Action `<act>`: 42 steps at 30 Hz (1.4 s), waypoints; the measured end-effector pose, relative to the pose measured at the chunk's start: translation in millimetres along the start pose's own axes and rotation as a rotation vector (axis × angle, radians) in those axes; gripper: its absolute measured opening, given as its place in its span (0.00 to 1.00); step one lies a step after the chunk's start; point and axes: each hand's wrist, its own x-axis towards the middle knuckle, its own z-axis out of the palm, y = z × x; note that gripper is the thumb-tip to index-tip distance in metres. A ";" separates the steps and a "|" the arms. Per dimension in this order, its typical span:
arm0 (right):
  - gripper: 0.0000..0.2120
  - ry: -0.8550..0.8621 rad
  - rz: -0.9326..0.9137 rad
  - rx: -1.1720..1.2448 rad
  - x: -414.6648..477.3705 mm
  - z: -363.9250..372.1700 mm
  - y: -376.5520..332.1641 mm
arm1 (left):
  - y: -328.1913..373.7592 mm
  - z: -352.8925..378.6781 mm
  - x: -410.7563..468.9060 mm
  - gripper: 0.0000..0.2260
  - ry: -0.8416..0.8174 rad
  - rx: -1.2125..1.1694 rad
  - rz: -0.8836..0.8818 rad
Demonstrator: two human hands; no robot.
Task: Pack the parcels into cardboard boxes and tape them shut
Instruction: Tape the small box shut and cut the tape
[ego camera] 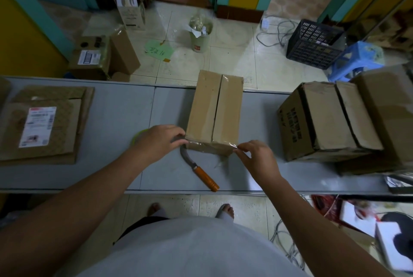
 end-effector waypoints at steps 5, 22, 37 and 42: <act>0.08 0.002 -0.066 -0.009 1.9 3.8 3.5 | -2.3 4.1 -2.6 0.10 -0.026 0.032 0.053; 0.13 -0.099 0.313 0.375 -22.1 14.4 -0.1 | 16.1 22.1 -8.5 0.03 -0.025 -0.273 -0.342; 0.25 -0.182 -0.223 0.148 23.4 -23.4 8.1 | 0.6 -10.0 17.6 0.13 -0.169 0.107 -0.146; 0.28 -0.291 -0.277 0.160 28.3 -21.7 14.9 | -3.6 -23.7 28.3 0.23 -0.152 0.225 0.035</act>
